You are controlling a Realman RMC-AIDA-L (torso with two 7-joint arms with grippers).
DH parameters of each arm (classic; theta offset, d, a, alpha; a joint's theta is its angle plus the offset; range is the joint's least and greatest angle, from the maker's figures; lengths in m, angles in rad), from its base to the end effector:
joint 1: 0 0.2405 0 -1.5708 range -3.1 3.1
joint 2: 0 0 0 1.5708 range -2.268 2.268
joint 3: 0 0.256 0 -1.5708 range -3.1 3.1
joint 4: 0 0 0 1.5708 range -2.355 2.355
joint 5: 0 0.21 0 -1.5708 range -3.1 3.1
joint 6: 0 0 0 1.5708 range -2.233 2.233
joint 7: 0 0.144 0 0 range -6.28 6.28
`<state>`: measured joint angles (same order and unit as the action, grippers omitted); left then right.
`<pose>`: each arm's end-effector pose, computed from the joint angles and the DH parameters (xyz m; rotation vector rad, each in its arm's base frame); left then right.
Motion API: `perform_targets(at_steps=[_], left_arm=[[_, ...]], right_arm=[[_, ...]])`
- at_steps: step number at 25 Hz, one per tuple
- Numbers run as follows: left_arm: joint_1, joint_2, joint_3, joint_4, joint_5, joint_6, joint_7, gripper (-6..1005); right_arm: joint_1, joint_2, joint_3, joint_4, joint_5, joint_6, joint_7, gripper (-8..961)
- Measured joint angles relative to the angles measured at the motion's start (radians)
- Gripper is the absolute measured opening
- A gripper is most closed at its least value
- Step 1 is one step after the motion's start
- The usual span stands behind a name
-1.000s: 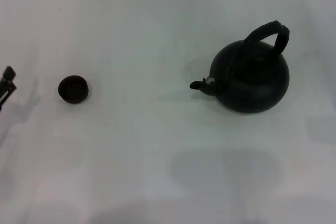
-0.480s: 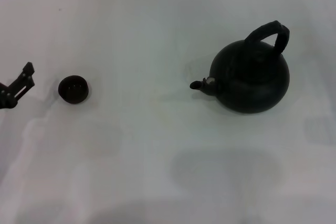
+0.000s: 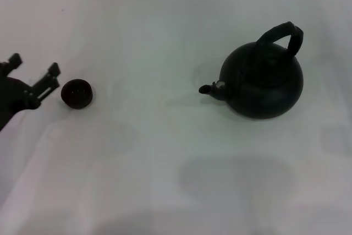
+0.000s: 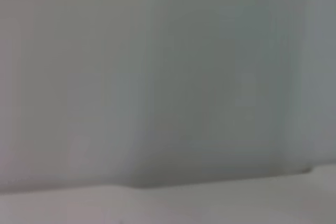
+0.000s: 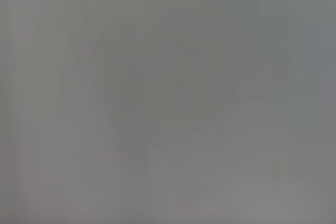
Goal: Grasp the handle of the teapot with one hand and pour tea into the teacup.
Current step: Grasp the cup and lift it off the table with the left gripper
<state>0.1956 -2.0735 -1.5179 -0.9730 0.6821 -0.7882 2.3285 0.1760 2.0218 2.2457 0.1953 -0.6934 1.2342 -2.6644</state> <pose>-0.3345 0.2378 -0.0061 -1.9101 -0.7242 -0.6237 0.4142 0.2497 0.0524 -1.5437 0.6466 0.6101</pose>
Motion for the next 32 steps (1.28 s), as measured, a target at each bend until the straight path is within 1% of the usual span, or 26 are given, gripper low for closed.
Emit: perform_targets(at_steps=[6,7,8,13,17,22,32], left_arm=[[-0.063,-0.001,0.001,0.01,0.163,0.076,-0.137,877],[-0.063,-0.001,0.001,0.01,0.163,0.076,-0.137,877],[-0.079,-0.003,0.001,0.023,0.179,0.083,-0.149,877],[-0.116,-0.001,0.011,0.054,0.184,0.077,-0.187,877],[-0.137,0.0,0.013,0.065,0.235,0.075,-0.255,878],[-0.15,0.001,0.015,0.066,0.306,0.083,-0.345,878],[-0.136,0.001,0.009,0.062,0.309,0.087,-0.348,880]], right_arm=[[-0.001,0.0,0.0,0.0,0.0,0.001,0.0,636],[-0.001,0.0,0.0,0.0,0.0,0.001,0.001,636],[-0.001,0.0,0.0,-0.001,0.0,0.002,0.001,636],[-0.001,0.0,-0.001,-0.001,0.0,0.002,0.001,636],[0.0,0.0,-0.002,-0.001,0.0,0.005,0.002,636],[0.002,0.0,-0.003,-0.001,0.0,0.015,0.002,635],[-0.001,0.0,-0.003,-0.001,0.0,0.022,0.002,635]])
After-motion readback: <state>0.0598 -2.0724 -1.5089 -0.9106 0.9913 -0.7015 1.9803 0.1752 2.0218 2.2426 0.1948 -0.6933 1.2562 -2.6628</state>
